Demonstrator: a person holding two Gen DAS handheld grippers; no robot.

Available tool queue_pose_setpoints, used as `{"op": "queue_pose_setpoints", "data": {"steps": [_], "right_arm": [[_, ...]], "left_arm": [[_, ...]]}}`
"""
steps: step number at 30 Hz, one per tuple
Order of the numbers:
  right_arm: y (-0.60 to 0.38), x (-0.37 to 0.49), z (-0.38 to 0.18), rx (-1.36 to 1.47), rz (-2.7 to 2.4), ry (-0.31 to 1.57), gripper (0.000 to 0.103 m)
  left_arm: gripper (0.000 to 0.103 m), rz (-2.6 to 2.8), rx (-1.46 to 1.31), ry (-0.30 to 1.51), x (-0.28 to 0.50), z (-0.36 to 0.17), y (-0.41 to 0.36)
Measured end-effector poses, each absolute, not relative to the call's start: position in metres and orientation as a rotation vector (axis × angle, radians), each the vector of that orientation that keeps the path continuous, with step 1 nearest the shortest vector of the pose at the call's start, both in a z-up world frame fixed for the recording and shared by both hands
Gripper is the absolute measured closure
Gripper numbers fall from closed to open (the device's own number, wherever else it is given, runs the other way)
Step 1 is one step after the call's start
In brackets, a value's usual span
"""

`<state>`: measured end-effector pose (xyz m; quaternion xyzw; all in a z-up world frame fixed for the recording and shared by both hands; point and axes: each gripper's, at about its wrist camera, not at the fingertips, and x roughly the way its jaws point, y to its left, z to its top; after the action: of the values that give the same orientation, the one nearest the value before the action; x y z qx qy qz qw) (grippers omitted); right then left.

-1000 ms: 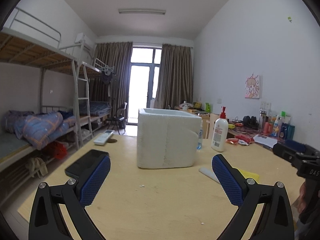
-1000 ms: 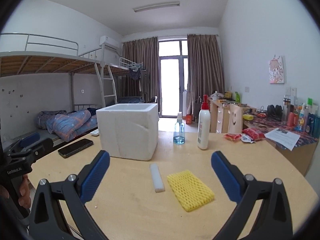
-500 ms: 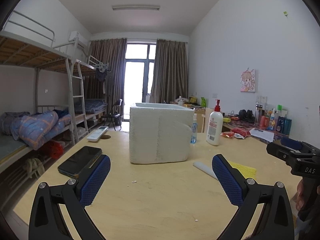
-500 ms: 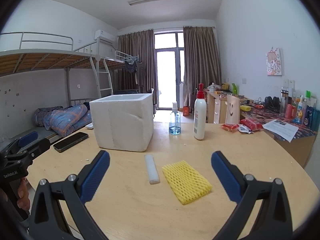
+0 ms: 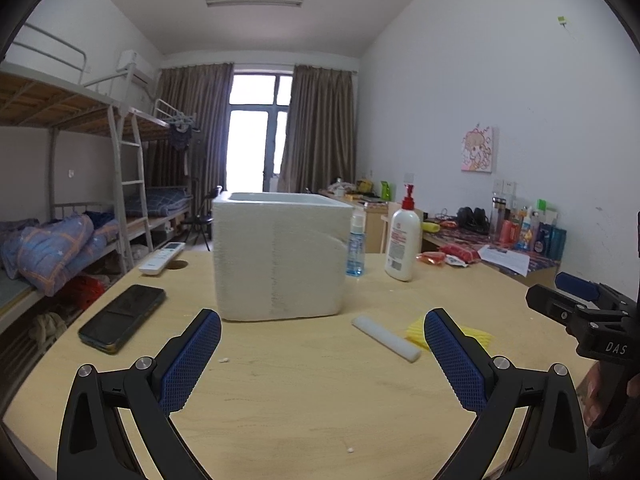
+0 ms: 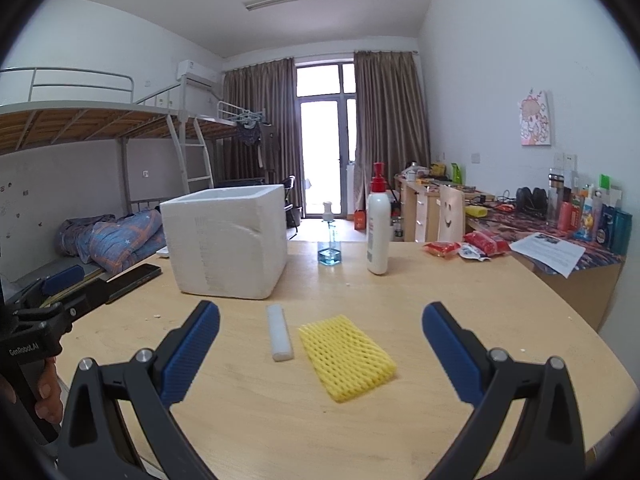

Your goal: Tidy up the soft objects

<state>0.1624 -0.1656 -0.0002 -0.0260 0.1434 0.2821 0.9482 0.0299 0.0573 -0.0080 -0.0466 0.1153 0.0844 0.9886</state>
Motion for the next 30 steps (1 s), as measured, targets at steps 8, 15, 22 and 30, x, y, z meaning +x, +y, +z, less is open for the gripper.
{"op": "queue_pose_setpoints", "data": {"steps": [8, 15, 22, 30], "right_arm": [[-0.186, 0.175, -0.002, -0.006, 0.543, 0.318, 0.001], [-0.195, 0.176, -0.004, 0.007, 0.52, 0.314, 0.001], [-0.194, 0.179, -0.008, -0.005, 0.54, 0.346, 0.001], [-0.195, 0.182, -0.01, -0.016, 0.554, 0.357, 0.001]], "left_arm": [[0.001, 0.119, -0.077, 0.255, 0.045, -0.004, 0.04], [0.001, 0.093, -0.083, 0.282, 0.053, -0.007, 0.033], [0.001, 0.073, -0.058, 0.265, 0.054, -0.004, 0.024], [0.001, 0.046, -0.05, 0.292, 0.062, -0.003, 0.019]]}}
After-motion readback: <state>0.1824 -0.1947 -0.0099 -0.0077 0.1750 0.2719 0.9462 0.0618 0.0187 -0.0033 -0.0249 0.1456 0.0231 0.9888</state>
